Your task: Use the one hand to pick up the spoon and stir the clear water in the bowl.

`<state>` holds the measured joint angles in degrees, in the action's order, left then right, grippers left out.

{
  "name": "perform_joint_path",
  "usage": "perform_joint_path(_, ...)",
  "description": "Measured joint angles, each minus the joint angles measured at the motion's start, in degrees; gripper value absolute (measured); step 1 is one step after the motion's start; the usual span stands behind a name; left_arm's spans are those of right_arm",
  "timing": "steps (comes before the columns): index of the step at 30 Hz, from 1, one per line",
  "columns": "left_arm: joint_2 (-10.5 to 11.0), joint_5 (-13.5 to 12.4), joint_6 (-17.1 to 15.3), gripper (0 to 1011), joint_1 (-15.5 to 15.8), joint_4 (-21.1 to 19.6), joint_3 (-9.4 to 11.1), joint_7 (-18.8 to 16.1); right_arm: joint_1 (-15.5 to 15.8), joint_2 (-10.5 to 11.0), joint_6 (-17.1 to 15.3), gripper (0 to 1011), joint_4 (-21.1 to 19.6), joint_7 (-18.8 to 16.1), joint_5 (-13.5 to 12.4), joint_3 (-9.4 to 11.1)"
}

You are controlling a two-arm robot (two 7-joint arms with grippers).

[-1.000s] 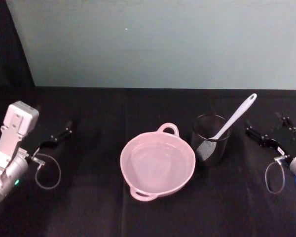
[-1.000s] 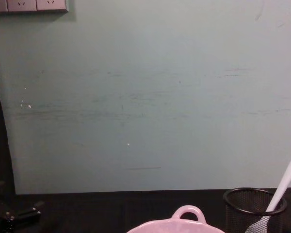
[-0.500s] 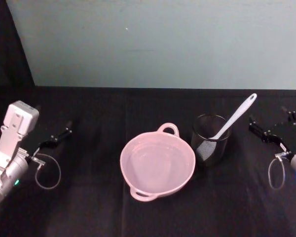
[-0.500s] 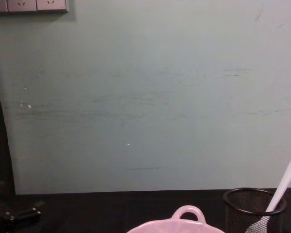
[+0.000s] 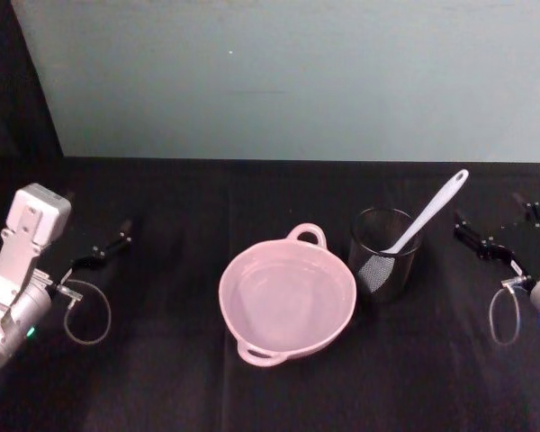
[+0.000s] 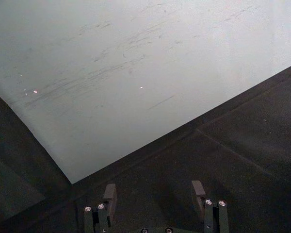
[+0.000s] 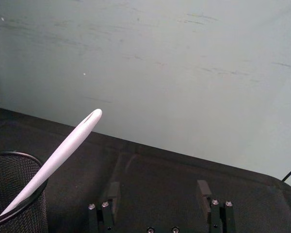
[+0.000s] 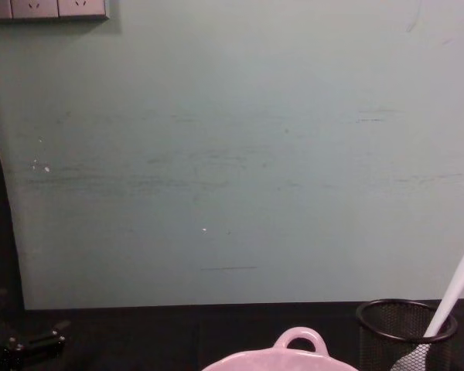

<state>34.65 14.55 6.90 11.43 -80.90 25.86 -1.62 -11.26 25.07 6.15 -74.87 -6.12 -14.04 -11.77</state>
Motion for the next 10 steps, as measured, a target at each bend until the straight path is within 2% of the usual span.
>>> perform_joint_path(10,0.0,0.0,0.0,1005,0.0,0.0,0.0,0.0,0.0,0.0,0.1,1003,0.1,0.0,0.0,0.0)
